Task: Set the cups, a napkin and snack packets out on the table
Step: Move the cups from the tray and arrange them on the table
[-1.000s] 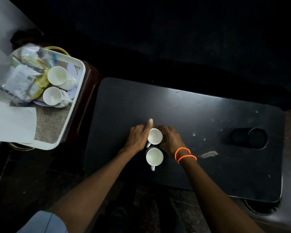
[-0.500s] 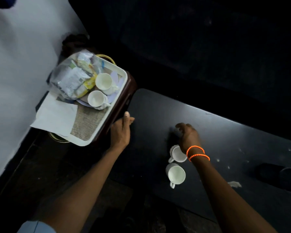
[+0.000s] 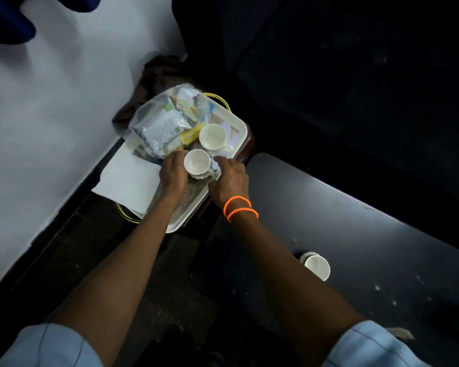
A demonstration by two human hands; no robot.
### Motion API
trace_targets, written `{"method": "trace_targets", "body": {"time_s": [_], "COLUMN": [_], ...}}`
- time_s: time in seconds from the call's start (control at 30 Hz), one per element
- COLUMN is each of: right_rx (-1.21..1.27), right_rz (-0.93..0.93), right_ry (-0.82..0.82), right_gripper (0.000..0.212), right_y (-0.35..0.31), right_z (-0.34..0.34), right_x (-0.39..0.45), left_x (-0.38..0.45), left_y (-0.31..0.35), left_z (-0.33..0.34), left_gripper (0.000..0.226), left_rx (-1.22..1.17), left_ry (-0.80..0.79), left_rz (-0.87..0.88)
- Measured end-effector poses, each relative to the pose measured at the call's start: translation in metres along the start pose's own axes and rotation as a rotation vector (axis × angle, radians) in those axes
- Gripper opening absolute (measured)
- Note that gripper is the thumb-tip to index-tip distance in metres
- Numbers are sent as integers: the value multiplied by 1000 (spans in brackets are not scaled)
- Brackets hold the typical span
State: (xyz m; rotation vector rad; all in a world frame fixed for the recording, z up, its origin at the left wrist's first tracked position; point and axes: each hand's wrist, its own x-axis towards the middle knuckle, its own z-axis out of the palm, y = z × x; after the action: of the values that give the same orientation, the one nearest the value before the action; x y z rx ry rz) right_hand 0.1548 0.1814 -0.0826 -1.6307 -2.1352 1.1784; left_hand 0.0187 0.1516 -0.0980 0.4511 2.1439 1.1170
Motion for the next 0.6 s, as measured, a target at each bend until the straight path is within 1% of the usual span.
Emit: {"method": "trace_targets", "body": {"time_s": [0.07, 0.13, 0.2, 0.27, 0.33, 0.4, 0.47, 0.53, 0.6], "right_rx": [-26, 5, 78, 166, 250, 318, 334, 308, 248], "right_rz": [38, 54, 48, 20, -12, -22, -14, 9, 61], "right_ry": [-14, 9, 57, 79, 99, 130, 144, 162, 185], "right_gripper": [59, 56, 53, 54, 54, 54, 58, 58, 55], "right_y": [-3, 0, 4, 9, 17, 32, 50, 73, 103], "right_z": [9, 15, 17, 14, 5, -10, -30, -52, -73], "right_x": [8, 8, 2, -6, -13, -20, -30, -39, -50], "left_x": [2, 1, -5, -18, -35, -50, -66, -82, -98], "left_y": [6, 6, 3, 2, 5, 8, 9, 6, -1], "left_z": [-2, -5, -5, -4, 1, 11, 29, 53, 82], "left_gripper": [36, 49, 58, 58, 56, 54, 59, 62, 61], "left_rx": [-42, -37, 24, 106, 110, 76, 81, 95, 72], "left_ry": [-89, -83, -14, 62, 105, 101, 46, -50, -182], "left_rz": [-76, -78, -17, 103, 209, 253, 268, 261, 192]}}
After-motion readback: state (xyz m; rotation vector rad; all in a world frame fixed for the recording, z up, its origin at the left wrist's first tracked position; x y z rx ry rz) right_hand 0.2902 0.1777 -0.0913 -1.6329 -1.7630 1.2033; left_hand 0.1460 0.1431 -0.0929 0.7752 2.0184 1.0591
